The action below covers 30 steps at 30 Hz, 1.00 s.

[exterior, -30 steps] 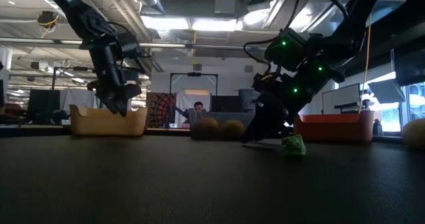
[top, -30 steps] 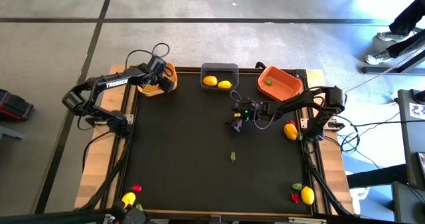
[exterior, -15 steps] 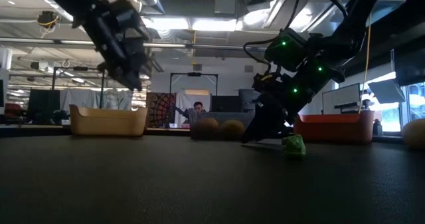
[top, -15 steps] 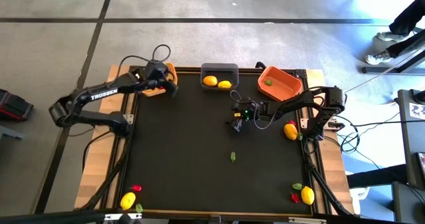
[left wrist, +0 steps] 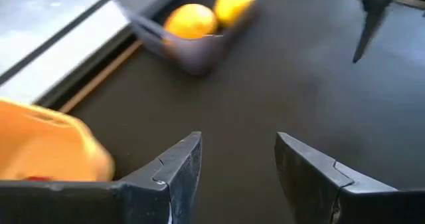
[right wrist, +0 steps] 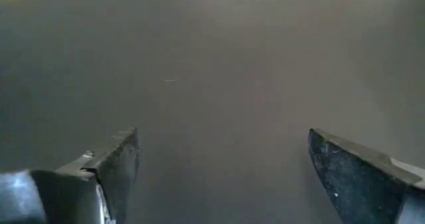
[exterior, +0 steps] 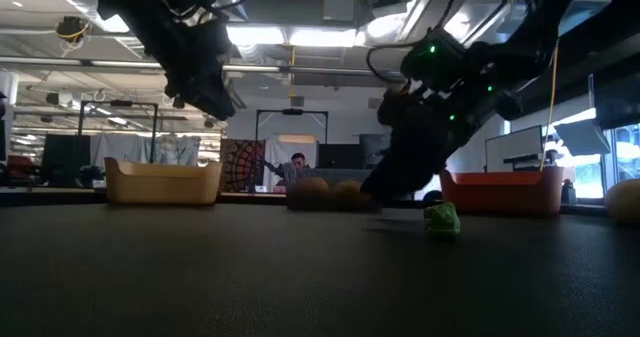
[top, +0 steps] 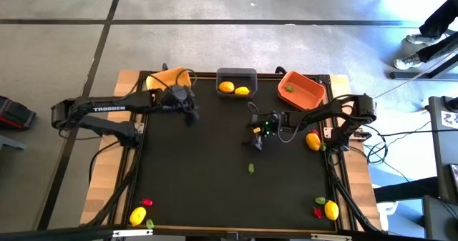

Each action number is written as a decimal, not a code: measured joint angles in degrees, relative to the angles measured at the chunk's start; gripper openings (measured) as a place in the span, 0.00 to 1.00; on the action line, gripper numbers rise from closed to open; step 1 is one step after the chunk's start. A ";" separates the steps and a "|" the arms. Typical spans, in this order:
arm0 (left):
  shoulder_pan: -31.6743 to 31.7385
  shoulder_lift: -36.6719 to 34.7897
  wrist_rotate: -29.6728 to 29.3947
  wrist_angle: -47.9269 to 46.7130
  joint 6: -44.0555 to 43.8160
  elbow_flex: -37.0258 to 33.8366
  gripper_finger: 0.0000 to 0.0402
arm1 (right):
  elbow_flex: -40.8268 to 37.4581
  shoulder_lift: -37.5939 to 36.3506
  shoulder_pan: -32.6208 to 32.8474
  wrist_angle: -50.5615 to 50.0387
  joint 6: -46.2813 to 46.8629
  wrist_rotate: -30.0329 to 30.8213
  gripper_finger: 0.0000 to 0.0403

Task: Sort produce into baskets
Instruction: Put the green chili pepper into the orange bin

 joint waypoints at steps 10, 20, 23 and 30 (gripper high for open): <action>-9.69 2.88 -0.05 1.34 -8.46 0.00 0.46 | 0.00 -1.60 7.31 -3.67 -2.64 -9.88 0.92; -14.55 8.51 -0.09 3.09 -10.59 0.00 0.46 | -0.02 -1.58 11.21 -5.90 -4.69 -10.49 0.92; -14.90 10.12 -0.15 4.91 -11.61 0.00 0.46 | -0.02 -1.47 11.15 -7.54 -4.67 -12.41 0.92; -15.90 12.45 -0.17 8.31 -13.03 0.00 0.46 | -0.02 2.22 12.91 -1.84 -5.38 -13.25 0.91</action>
